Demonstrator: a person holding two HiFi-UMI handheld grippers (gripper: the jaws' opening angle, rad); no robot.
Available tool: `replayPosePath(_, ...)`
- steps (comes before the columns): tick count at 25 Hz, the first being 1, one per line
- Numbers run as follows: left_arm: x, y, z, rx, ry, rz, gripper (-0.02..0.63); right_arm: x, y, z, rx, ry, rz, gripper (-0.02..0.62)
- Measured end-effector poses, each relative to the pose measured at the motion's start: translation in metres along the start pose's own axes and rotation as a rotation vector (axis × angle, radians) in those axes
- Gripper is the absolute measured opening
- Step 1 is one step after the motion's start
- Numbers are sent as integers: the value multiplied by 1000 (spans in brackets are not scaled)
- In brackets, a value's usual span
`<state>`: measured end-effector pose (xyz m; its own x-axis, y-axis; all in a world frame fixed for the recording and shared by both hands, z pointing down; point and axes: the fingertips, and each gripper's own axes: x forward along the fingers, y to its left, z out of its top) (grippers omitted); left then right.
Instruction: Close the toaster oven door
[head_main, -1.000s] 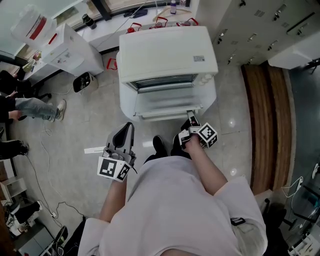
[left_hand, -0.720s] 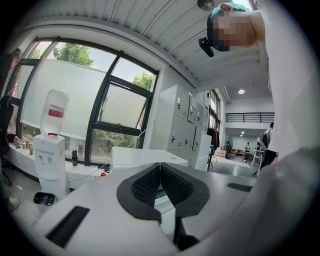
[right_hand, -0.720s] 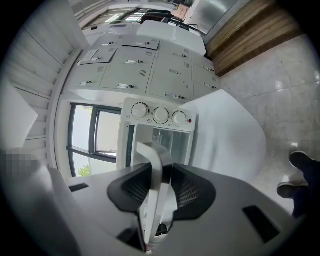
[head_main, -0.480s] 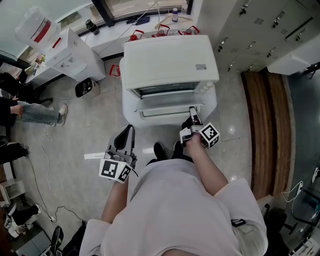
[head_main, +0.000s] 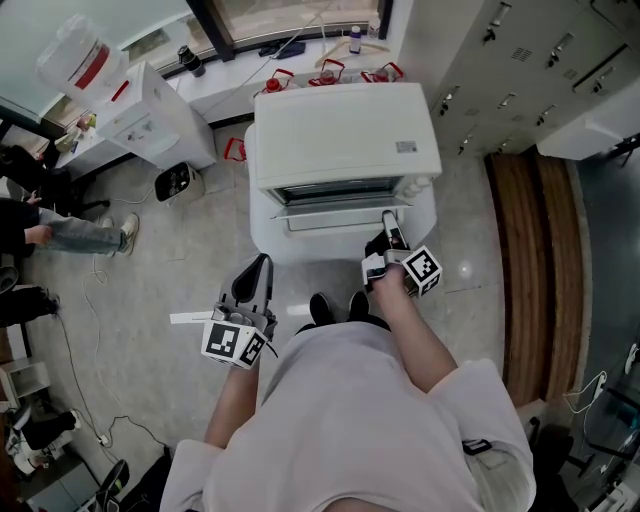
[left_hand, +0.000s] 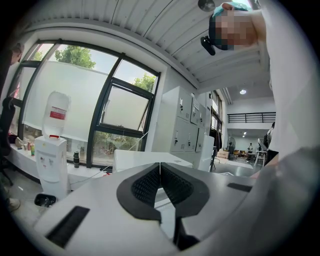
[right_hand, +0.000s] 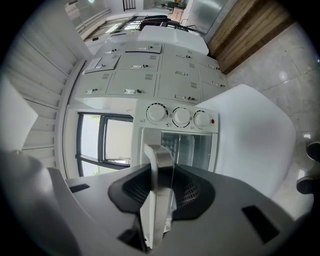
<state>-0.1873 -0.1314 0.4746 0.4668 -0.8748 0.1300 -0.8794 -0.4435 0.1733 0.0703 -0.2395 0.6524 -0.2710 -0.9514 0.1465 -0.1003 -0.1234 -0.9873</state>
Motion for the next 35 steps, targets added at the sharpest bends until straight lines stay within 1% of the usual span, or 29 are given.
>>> replayPosePath(13, 1, 16, 8, -10, -20, 34, 20, 32, 24, 8, 14, -12, 55, 101)
replayPosePath(24, 2, 24, 11, -6, -27, 54, 20, 60, 38, 15, -27, -5, 91, 100)
replayPosePath(32, 2, 26, 10, -6, -33, 59, 20, 63, 40, 14, -30, -2, 104, 98)
replayPosePath(35, 3, 25, 10, -7, -37, 57, 20, 62, 41, 13, -47, 8, 108, 106)
